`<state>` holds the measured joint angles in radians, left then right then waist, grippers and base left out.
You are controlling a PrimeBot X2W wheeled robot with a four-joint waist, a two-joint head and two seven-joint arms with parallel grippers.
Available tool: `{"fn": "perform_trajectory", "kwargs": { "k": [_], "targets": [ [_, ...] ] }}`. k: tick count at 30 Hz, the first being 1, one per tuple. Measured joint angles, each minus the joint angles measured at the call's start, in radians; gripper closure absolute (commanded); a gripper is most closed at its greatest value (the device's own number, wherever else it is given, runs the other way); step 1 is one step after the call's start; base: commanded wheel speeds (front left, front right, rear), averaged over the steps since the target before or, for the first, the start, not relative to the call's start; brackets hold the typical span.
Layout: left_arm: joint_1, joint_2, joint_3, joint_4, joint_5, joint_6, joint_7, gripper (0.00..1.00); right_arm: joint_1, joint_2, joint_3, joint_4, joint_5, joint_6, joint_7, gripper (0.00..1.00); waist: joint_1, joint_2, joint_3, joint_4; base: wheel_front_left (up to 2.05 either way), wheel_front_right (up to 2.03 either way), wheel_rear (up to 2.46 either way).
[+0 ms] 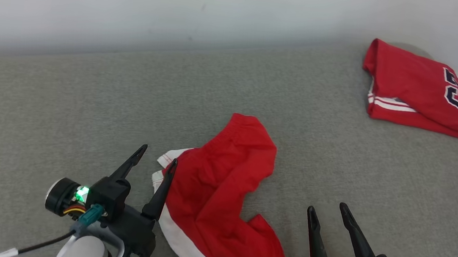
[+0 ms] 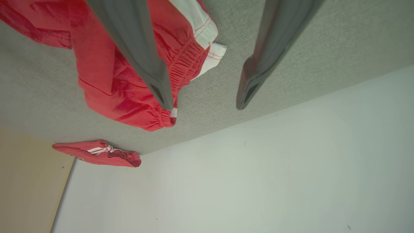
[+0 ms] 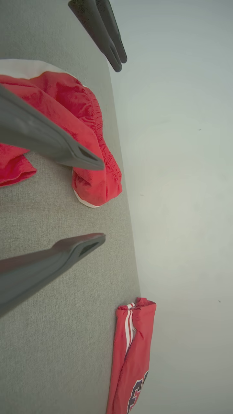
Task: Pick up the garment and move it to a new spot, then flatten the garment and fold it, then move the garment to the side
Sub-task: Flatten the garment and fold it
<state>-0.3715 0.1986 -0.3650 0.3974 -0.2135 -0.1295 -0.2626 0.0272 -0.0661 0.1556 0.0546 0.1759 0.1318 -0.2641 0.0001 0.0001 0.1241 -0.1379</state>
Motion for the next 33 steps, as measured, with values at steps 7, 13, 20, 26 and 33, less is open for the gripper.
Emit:
{"fn": "perform_trajectory", "kwargs": {
  "k": [7,13,20,26,33],
  "targets": [
    [-0.088,0.059,-0.109,0.158,-0.09,0.0,0.0,0.0,-0.008,0.009,-0.002,0.004,0.004,0.0,0.0,0.0,0.0,0.0,0.028,-0.065,0.0,0.0,0.0],
    [-0.114,0.077,-0.171,0.271,-0.155,-0.001,0.0,0.0,-0.008,0.012,-0.007,0.005,0.007,0.0,0.0,0.0,0.0,0.0,0.045,-0.099,0.0,0.0,0.0],
    [-0.147,0.08,-0.189,0.307,-0.207,-0.001,0.0,1.0,-0.009,0.013,-0.02,-0.001,0.004,0.0,0.0,0.0,0.0,0.0,0.038,-0.078,0.0,0.0,0.0],
    [-0.139,0.097,-0.09,0.268,-0.213,-0.002,0.0,1.0,-0.006,0.013,-0.03,-0.005,-0.002,0.0,0.0,0.0,0.0,0.0,0.029,-0.025,0.0,0.0,0.0],
    [-0.026,0.092,0.032,0.208,-0.201,-0.001,0.0,1.0,-0.009,0.005,-0.026,-0.003,-0.007,0.0,0.0,0.0,0.0,0.0,0.018,0.055,0.0,0.0,0.0]
  ]
}}
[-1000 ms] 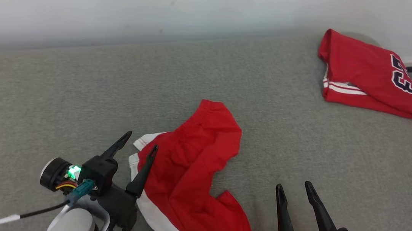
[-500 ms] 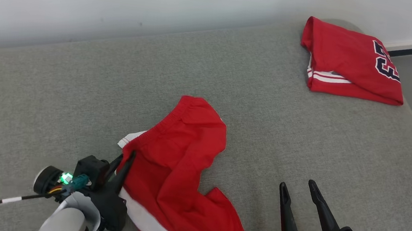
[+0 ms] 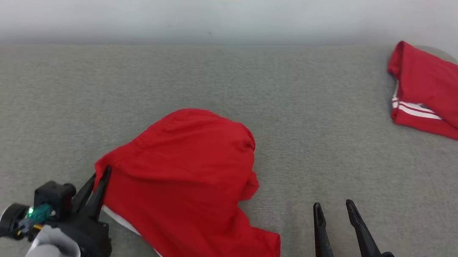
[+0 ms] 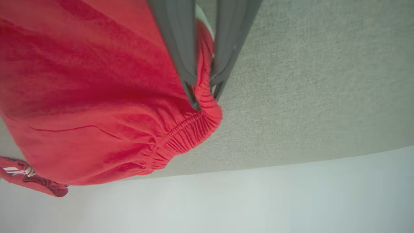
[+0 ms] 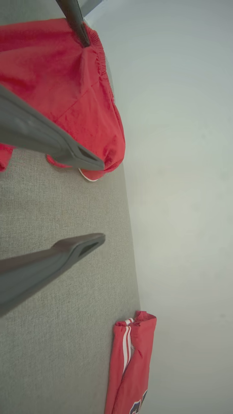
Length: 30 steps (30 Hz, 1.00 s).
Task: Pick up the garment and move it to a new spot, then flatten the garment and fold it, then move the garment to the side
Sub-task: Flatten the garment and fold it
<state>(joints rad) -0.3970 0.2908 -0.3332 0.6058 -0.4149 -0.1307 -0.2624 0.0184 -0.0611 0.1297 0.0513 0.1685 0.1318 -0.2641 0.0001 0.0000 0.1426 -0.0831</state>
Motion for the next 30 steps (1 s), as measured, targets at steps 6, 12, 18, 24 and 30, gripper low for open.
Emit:
{"fn": "perform_trajectory", "kwargs": {
  "k": [6,12,18,24,30],
  "targets": [
    [0.13,-0.04,0.093,-0.073,0.01,0.02,0.0,1.0,-0.003,-0.006,-0.004,0.004,0.0,0.0,0.0,0.0,0.0,0.0,-0.007,0.045,0.0,0.0,0.0],
    [0.267,-0.088,0.185,-0.132,0.038,0.028,0.0,1.0,0.008,-0.009,-0.012,0.024,0.0,0.0,0.0,0.0,0.0,0.0,-0.02,0.073,0.0,0.0,0.0],
    [0.29,-0.122,0.224,-0.132,0.08,0.017,0.0,0.51,0.013,-0.011,-0.005,0.054,0.005,0.0,0.0,0.0,0.0,0.0,-0.039,0.084,0.0,0.0,0.0],
    [0.298,-0.148,0.304,-0.233,0.146,0.016,0.0,0.0,0.026,-0.016,-0.009,0.063,0.007,0.0,0.0,0.0,-0.0001,0.0,-0.062,0.089,0.0,0.0,0.0],
    [0.344,-0.178,0.381,-0.326,0.199,0.01,0.0,0.0,0.044,-0.022,-0.001,0.115,0.016,0.0,0.0,0.0,-0.0001,0.0,-0.071,0.102,0.0,0.0,0.0]
  ]
}}
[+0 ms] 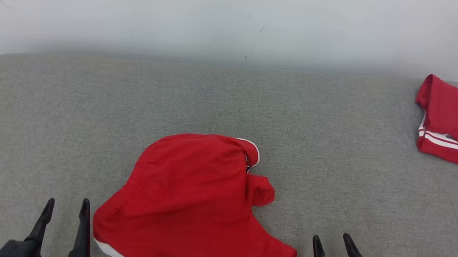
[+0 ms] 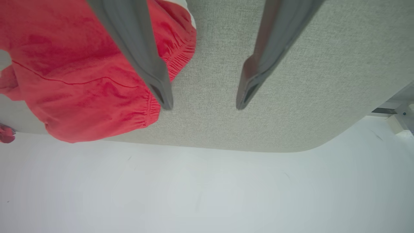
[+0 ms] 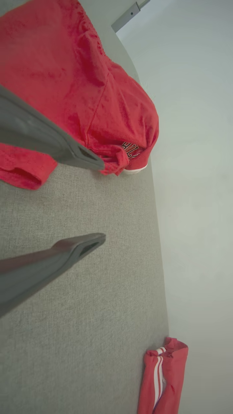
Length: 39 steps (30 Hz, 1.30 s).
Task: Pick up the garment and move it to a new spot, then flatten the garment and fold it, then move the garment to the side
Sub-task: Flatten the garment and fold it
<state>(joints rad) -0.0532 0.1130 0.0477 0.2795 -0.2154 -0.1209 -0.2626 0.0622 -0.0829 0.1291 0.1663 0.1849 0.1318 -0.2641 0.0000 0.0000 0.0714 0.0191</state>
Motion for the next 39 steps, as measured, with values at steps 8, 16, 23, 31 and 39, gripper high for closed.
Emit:
{"fn": "perform_trajectory", "kwargs": {
  "k": [8,16,23,31,39],
  "targets": [
    [0.074,-0.045,0.05,-0.092,0.076,-0.003,0.0,0.0,0.0,-0.006,0.025,0.128,0.012,0.0,0.0,0.0,0.0,0.0,0.003,0.022,0.0,0.0,0.0],
    [0.093,-0.06,0.055,-0.088,0.093,-0.003,0.0,0.0,-0.061,-0.019,0.074,0.254,0.017,0.0,0.0,0.0,0.0,0.0,0.013,0.054,0.0,0.0,0.0],
    [0.088,-0.062,0.043,-0.086,0.092,-0.004,0.0,0.0,-0.127,-0.018,0.116,0.394,0.026,0.0,0.0,0.62,0.0,0.0,0.017,0.084,0.0,0.0,0.0],
    [0.087,-0.062,0.037,-0.088,0.081,-0.002,0.0,0.0,-0.227,-0.058,0.129,0.423,0.026,0.0,0.0,1.0,0.0,0.0,0.026,0.096,0.0,0.0,0.0],
    [0.066,-0.062,0.013,-0.086,0.063,0.002,0.0,0.0,-0.388,-0.185,0.108,0.469,0.025,0.0,0.0,1.0,0.0,0.0,0.049,0.11,0.0,0.0,0.0]
  ]
}}
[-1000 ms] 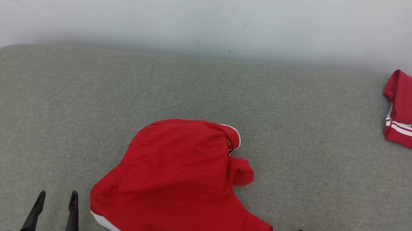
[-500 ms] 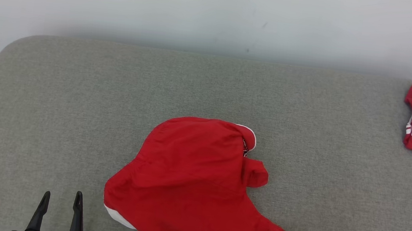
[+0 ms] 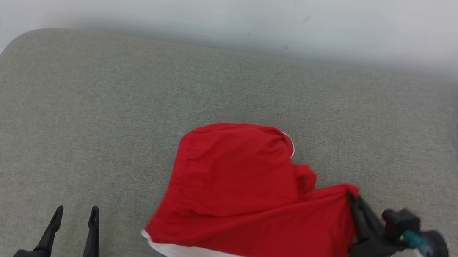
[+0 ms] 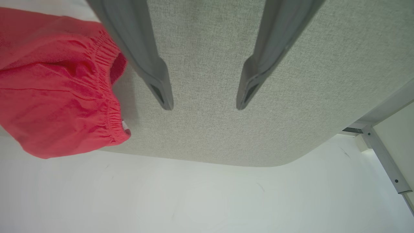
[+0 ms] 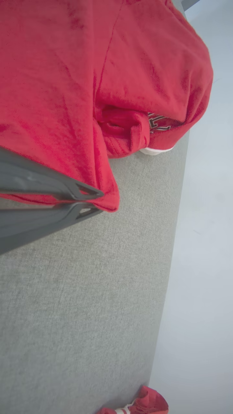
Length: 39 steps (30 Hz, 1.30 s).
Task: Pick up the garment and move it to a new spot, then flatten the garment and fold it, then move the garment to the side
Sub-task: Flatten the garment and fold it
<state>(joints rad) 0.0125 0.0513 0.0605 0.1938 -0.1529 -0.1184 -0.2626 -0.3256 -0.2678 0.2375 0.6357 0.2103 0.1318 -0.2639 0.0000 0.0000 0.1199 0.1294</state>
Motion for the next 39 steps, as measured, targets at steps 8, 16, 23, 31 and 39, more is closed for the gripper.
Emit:
{"fn": "perform_trajectory", "kwargs": {
  "k": [8,16,23,31,39],
  "targets": [
    [-0.017,0.0,-0.024,0.005,-0.01,0.004,0.0,0.0,-0.149,-0.07,-0.002,0.134,0.019,0.0,0.0,1.0,0.0001,0.0001,0.019,0.018,0.0,0.0,0.0],
    [-0.022,0.0,-0.035,0.01,-0.016,0.004,0.0,0.0,-0.196,-0.072,-0.021,0.16,0.016,0.0,0.0,0.0,0.0001,0.0,0.016,0.013,0.0,0.0,0.0],
    [-0.012,0.0,-0.032,0.011,-0.016,0.003,0.0,0.0,-0.102,-0.045,-0.126,0.016,-0.02,0.0,0.0,0.0,0.0,0.0,-0.008,-0.018,0.0,0.0,0.0],
    [0.019,0.0,-0.051,0.013,-0.006,-0.006,0.0,0.0,0.047,0.012,-0.183,-0.135,-0.036,0.0,0.0,0.0,0.0,0.0,-0.034,-0.061,0.0,0.0,0.0],
    [0.062,-0.001,-0.099,0.011,0.013,-0.011,0.0,0.0,0.236,0.069,-0.221,-0.267,-0.047,0.0,0.0,0.0,0.0,0.0,-0.066,-0.092,0.0,0.0,0.0]
  ]
}}
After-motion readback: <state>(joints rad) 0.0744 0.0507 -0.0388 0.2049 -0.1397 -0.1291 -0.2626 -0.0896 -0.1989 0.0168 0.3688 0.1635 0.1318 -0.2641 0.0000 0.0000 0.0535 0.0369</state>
